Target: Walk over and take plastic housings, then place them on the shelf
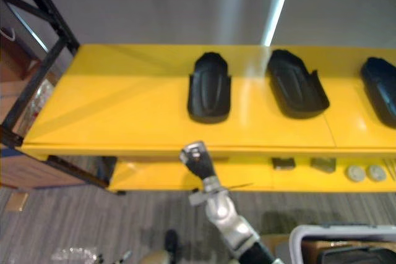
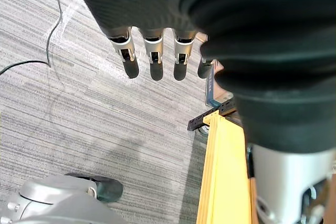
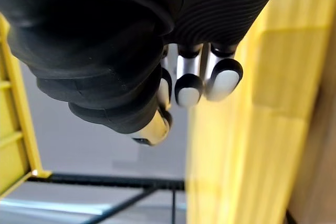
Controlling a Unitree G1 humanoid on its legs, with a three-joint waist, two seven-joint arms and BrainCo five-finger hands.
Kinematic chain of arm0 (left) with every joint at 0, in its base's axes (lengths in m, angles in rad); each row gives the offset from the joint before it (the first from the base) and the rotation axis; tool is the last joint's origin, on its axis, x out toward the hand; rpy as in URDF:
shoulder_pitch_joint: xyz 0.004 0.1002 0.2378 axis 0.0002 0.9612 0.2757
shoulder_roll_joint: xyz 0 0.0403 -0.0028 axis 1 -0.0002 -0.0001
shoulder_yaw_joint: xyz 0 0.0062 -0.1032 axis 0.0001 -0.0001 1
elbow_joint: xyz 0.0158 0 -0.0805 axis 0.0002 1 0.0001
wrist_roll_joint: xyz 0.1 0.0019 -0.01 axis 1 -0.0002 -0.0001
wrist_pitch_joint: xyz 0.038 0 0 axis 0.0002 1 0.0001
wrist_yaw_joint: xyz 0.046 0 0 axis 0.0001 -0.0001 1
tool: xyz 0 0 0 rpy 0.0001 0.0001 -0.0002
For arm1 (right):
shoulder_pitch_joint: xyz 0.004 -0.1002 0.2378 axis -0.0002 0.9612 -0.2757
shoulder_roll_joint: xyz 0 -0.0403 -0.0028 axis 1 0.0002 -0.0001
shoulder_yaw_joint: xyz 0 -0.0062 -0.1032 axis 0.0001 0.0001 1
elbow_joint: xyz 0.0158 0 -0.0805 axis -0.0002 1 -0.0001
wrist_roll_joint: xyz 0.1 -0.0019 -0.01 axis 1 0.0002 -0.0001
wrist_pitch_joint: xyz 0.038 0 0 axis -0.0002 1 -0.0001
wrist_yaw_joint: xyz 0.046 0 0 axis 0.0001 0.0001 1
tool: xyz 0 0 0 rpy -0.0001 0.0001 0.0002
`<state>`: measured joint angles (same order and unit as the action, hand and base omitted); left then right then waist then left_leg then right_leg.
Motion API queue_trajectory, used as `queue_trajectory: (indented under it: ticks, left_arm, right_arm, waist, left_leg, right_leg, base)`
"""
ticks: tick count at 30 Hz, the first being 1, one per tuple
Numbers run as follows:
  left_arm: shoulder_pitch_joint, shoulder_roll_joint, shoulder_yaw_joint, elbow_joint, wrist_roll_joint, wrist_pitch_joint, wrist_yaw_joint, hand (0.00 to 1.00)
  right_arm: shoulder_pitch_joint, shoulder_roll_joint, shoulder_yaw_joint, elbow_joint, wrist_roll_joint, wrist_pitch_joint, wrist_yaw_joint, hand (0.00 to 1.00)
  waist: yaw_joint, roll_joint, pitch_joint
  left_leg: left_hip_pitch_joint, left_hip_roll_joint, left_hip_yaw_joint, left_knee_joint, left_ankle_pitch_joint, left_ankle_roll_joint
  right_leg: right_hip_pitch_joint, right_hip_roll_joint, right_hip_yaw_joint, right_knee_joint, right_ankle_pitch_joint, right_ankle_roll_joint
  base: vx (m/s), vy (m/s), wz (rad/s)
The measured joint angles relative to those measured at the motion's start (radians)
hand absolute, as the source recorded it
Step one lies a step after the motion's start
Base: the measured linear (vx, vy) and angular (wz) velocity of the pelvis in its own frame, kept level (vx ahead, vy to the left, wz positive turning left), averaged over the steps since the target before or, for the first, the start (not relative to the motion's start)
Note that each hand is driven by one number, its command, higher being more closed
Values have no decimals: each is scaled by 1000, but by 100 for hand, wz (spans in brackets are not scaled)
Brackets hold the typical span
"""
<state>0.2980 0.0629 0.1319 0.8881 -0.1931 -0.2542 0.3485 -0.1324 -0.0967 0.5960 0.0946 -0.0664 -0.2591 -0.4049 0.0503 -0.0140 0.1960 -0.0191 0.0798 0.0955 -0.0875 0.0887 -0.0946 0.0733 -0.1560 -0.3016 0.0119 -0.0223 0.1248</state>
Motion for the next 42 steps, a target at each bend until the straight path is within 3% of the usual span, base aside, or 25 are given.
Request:
queue_trajectory:
  ticks: [7, 12, 34, 42]
  left_arm:
    - [-24, 0, -2, 6, -3, -5, 0, 0]
    - [-25, 2, -17, 35, -3, -6, 0, 0]
    - [-25, 2, -18, 34, 4, -3, 0, 0]
    - [-28, -3, -19, 27, 15, 5, -2, 0]
  right_arm:
    - [-27, 15, -2, -1, -30, 42, -76, 100]
    - [-27, 15, -8, -2, -44, 109, -137, 100]
    - [-85, 48, -140, 163, -44, 116, -233, 100]
    - [-188, 50, -223, 218, -33, 134, -229, 100]
  waist:
    - [1, 2, 18]
    - [-4, 3, 19]
    - [0, 3, 20]
    - [23, 15, 57]
  left_leg:
    - [0, -1, -1, 0, -1, 1]
    - [0, -1, -1, 1, -4, 0]
    - [6, -9, -30, 0, -4, 1]
    - [17, -8, -35, 0, -4, 0]
  right_leg:
    - [-1, -2, 0, 4, -4, 1]
    - [-1, -1, -1, 5, -6, 1]
    - [17, -7, -32, 17, -18, 5]
    - [32, -5, -42, 15, -20, 4]
  base:
    - [0, 0, 0]
    - [0, 0, 0]
    - [1, -1, 3]
    - [-11, -9, 2]
